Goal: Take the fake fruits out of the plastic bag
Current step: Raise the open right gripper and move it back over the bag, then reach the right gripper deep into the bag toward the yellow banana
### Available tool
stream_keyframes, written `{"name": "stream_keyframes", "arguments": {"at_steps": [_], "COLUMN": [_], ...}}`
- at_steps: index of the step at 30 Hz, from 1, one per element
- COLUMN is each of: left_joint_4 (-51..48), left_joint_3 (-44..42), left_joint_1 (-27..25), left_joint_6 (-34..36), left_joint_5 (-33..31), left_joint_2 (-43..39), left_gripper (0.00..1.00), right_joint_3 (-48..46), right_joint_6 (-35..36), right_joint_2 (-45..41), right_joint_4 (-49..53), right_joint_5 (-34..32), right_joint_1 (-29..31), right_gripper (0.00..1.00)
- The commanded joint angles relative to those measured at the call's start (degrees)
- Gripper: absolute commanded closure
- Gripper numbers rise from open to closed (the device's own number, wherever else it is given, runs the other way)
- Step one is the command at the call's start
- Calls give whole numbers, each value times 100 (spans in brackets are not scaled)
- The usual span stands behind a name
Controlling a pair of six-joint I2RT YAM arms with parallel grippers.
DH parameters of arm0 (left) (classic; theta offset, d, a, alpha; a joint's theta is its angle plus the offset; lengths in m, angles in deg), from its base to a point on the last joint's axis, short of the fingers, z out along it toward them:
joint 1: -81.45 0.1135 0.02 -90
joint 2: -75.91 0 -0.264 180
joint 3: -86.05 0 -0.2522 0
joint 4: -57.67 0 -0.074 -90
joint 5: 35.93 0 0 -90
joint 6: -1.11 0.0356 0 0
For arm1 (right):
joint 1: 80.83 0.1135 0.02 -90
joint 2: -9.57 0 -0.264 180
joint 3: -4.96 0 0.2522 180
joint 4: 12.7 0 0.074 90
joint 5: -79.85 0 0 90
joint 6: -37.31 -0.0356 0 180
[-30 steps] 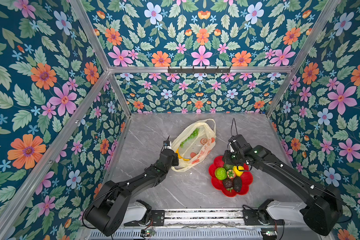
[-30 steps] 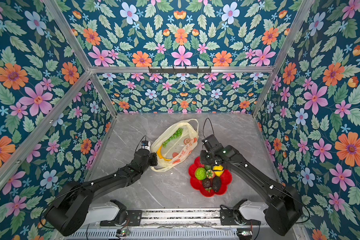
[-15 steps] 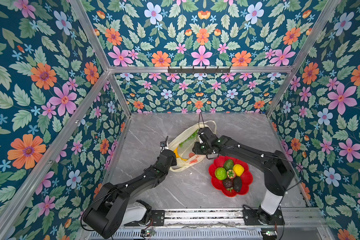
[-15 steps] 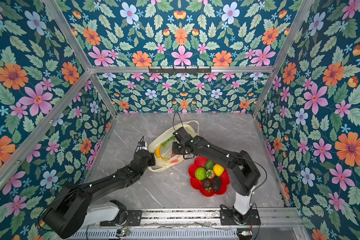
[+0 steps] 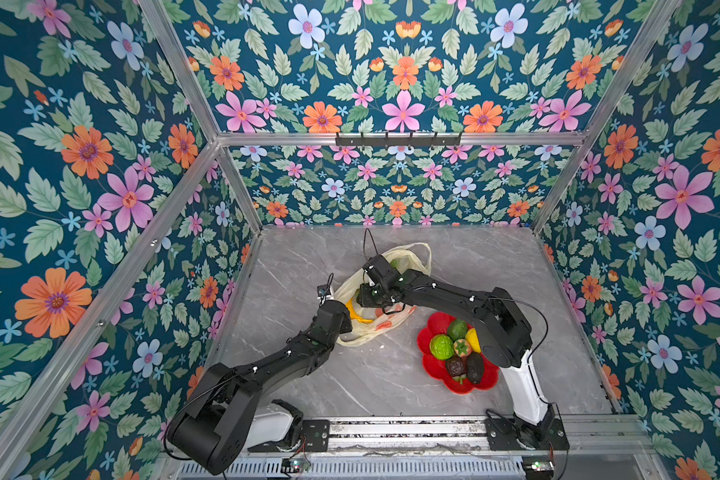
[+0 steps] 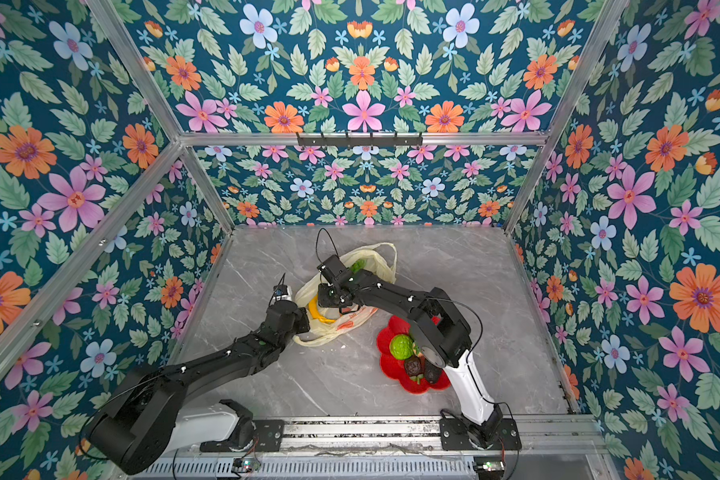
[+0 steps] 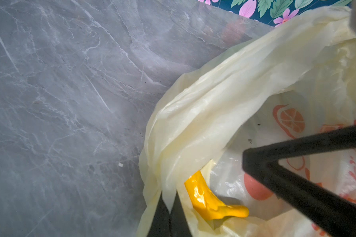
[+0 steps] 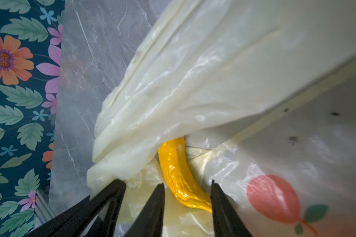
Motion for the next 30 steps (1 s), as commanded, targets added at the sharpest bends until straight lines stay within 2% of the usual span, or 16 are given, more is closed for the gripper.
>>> {"name": "stream_keyframes", "arguments": {"at_steps": [1,5,21,30], "left_joint_4": [215,280,409,408], "left_joint_3": [-86,-134,-245,-173], "left_joint_1": [3,3,2,2], "left_joint_6": [-80,-105,-46,-77], "left_joint_5": [35,65,167,312], "left_joint_2": [-109,-150,-409,-229], "left_gripper": [96,96,96,96], "right_joint_3": [229,617,1958,1558], "right_joint_6": [-129,-84,82,292], "right_joint_2": [214,506,1542,1176], "right_joint_4": [-17,222,1355,1302], "right_joint_5": [260,189,-229,-578], "right_joint_1": [52,136,273,239], "right_gripper": [58,55,54,71]}}
